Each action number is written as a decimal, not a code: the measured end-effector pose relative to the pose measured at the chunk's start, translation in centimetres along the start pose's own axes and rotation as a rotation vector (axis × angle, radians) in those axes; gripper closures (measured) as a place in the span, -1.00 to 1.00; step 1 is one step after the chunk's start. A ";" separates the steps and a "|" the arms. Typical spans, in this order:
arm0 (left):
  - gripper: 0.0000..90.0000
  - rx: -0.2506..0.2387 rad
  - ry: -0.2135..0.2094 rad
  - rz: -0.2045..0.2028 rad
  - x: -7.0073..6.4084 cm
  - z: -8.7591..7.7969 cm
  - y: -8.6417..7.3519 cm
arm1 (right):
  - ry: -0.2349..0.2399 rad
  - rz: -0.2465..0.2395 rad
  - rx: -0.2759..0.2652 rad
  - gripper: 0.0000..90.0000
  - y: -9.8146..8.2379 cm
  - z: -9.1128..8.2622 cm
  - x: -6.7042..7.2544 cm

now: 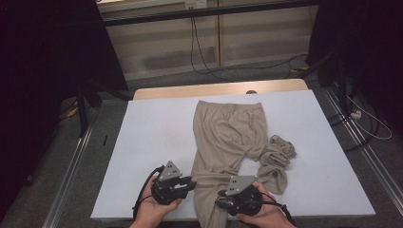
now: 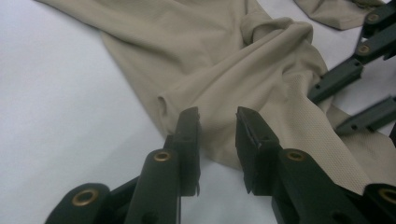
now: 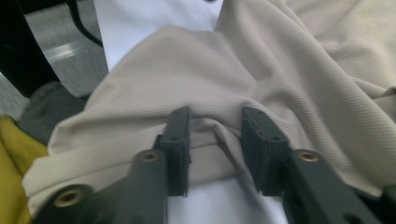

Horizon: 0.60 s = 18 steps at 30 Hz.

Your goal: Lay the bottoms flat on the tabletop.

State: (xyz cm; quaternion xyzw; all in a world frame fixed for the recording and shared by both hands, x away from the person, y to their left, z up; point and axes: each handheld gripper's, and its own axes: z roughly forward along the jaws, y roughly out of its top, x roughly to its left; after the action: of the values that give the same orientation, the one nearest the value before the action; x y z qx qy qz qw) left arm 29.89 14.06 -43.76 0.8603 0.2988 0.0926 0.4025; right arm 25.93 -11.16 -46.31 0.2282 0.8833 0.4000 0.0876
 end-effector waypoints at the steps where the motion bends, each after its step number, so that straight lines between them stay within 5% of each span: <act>1: 0.57 0.003 -0.009 0.001 -0.1 0.1 -0.1 | -0.002 -0.001 0.004 0.85 0.0 -0.2 0.0; 5: 0.57 -0.005 -0.071 0.010 -0.7 0.6 -0.3 | -0.025 0.000 0.022 0.94 -1.0 -1.6 0.0; 12: 0.52 0.050 -0.095 0.058 -2.0 1.8 -0.3 | -0.027 0.067 0.050 0.92 -3.6 -4.7 -0.4; 14: 0.48 0.079 -0.082 0.074 -2.3 2.2 -0.4 | 0.008 0.097 0.053 0.87 -4.1 -5.3 -0.4; 18: 0.44 0.046 -0.099 0.099 -2.6 1.9 -0.1 | -0.020 0.115 0.000 0.52 -3.9 -6.0 -0.8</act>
State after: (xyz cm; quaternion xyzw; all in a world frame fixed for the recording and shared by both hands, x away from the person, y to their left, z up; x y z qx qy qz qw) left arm 28.53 11.40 -44.86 0.8867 0.2376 0.0630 0.3916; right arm 23.30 -17.85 -45.27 0.2825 0.8678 0.4023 0.0731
